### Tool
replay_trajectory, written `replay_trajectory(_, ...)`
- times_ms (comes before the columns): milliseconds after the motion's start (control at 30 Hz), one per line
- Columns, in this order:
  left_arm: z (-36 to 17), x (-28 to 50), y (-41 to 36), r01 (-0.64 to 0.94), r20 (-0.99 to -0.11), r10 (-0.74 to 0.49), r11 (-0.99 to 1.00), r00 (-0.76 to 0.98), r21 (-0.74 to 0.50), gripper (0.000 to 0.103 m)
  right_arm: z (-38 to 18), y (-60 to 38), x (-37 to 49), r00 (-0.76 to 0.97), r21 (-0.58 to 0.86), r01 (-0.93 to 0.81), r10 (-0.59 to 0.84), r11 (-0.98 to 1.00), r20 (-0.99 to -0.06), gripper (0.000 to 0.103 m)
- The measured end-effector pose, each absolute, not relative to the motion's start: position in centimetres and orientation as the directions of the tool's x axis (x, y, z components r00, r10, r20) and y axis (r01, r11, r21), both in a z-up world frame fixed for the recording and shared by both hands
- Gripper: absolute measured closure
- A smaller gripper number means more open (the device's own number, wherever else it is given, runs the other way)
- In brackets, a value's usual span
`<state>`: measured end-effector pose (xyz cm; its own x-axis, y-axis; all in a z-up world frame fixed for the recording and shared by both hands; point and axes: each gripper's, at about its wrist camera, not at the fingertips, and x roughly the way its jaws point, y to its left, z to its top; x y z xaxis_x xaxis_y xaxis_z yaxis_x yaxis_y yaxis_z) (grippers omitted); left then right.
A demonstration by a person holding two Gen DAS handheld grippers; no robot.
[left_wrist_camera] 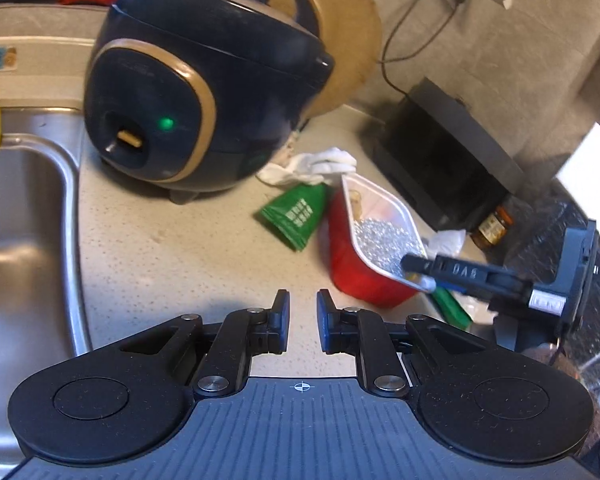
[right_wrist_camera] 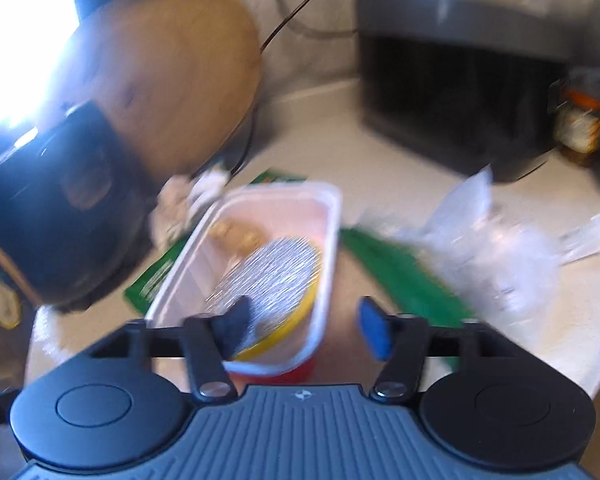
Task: Collect trash
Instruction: 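Move the right gripper to the red foil tray holding the silver scrubber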
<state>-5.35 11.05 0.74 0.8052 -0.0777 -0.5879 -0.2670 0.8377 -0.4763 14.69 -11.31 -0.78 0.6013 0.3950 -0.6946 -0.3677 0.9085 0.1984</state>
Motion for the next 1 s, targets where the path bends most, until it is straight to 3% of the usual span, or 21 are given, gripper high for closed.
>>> replay_trajectory(400,0.5,-4.5,11.6,-0.257,-0.582,-0.100,0.828,0.807,-0.498,0.086,-0.5,-8.2,7.3,0.470,0.243,-0.525,0.516,0.816,-0.717,0.052)
replay_trajectory(533,0.6,-4.2,11.7,-0.293,-0.597,-0.041,0.842,0.802,-0.452,0.086,-0.5,-7.4,5.4,0.452,0.216,-0.564,0.516,0.797,-0.728,0.052)
replay_trajectory(833,1.4,-3.5,11.8,-0.242,-0.565,-0.064,0.860,0.822,-0.450,0.086,0.4,-9.2,4.3,0.506,0.188,-0.509,0.469,0.840,-0.724,0.052)
replay_trajectory(1000,0.9,-2.1,10.9,-0.242,-0.625,-0.046,0.897,0.779,-0.369,0.086,0.8,-10.5,4.3,0.539,0.187,-0.471,0.449,0.862,-0.712,0.052)
